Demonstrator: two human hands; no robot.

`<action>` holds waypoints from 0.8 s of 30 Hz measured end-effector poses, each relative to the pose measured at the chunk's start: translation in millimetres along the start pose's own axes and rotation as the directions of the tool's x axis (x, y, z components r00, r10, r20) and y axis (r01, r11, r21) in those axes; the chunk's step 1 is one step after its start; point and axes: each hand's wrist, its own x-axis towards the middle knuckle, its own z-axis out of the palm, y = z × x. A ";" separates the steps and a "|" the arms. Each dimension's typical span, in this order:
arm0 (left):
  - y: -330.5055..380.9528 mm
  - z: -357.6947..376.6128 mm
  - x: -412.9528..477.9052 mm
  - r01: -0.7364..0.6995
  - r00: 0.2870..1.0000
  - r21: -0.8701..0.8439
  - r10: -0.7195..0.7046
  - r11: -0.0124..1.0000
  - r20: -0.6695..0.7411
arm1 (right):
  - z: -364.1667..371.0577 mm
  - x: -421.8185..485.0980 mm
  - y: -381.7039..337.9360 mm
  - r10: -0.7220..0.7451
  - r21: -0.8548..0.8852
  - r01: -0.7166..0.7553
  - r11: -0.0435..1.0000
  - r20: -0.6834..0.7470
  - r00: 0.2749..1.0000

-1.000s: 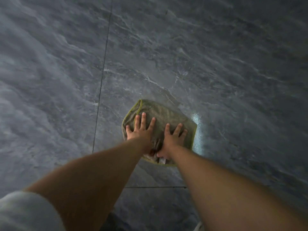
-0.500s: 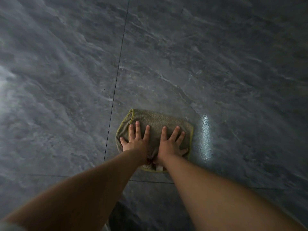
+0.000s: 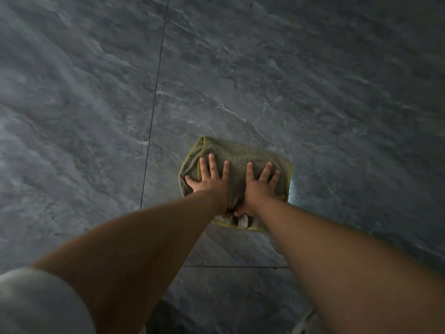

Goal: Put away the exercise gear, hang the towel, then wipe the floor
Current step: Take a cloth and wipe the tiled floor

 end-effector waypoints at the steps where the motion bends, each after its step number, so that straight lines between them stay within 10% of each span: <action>1: 0.5 -2.5 1.6 -0.004 1.000 0.000 0.004 1.000 0.004 | -2.8 1.5 1.1 -0.005 -0.002 0.005 1.000 -0.002 1.000; 24: -67.0 -21.4 16.5 0.048 0.999 -0.022 -0.048 0.999 -0.013 | -5.2 17.4 -62.1 -0.080 -0.019 0.080 0.997 -0.023 0.996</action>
